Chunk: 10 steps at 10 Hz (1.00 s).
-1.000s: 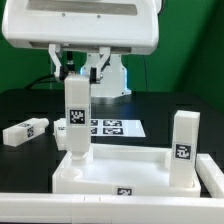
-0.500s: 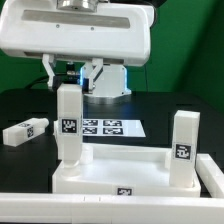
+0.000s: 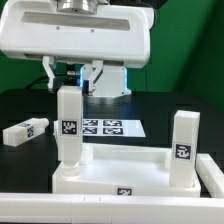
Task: Assemble desk
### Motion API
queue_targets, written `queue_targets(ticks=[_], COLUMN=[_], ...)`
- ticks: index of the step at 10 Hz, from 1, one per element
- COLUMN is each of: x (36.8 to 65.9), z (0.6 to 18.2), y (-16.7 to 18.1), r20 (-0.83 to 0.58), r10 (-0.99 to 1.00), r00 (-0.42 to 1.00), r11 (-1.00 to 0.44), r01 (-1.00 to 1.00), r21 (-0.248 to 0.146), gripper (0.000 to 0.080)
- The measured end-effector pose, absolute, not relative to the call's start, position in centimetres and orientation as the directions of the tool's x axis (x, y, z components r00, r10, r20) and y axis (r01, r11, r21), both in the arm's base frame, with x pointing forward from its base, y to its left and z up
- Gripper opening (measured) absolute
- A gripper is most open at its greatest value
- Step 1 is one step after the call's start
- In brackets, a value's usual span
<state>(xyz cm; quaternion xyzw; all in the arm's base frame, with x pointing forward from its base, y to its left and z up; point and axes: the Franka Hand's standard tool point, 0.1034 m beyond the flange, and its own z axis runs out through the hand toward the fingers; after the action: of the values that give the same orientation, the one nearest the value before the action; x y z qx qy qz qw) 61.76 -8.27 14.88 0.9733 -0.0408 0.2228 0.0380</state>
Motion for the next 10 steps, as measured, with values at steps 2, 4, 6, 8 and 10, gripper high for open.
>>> queue_targets(ticks=[2, 4, 6, 8, 10], x=[61.6, 61.5, 61.4, 61.3, 61.0], z=[14.8, 14.4, 14.1, 13.8, 13.1], y=[-8.4, -8.2, -8.2, -8.0, -8.0], r20=[0.443, 0.440, 0.436, 0.433, 0.430], r10=[-0.062, -0.059, -0.059, -0.056, -0.054], r00=[0.894, 0.896, 0.898, 0.900, 0.901], r11=[-0.993, -0.994, -0.994, -0.994, -0.994], r01=[-0.098, -0.095, -0.095, -0.092, -0.091], r21=[0.059, 0.060, 0.061, 0.062, 0.066], gripper=[0.0290, 0.0290, 0.0290, 0.0290, 0.0290])
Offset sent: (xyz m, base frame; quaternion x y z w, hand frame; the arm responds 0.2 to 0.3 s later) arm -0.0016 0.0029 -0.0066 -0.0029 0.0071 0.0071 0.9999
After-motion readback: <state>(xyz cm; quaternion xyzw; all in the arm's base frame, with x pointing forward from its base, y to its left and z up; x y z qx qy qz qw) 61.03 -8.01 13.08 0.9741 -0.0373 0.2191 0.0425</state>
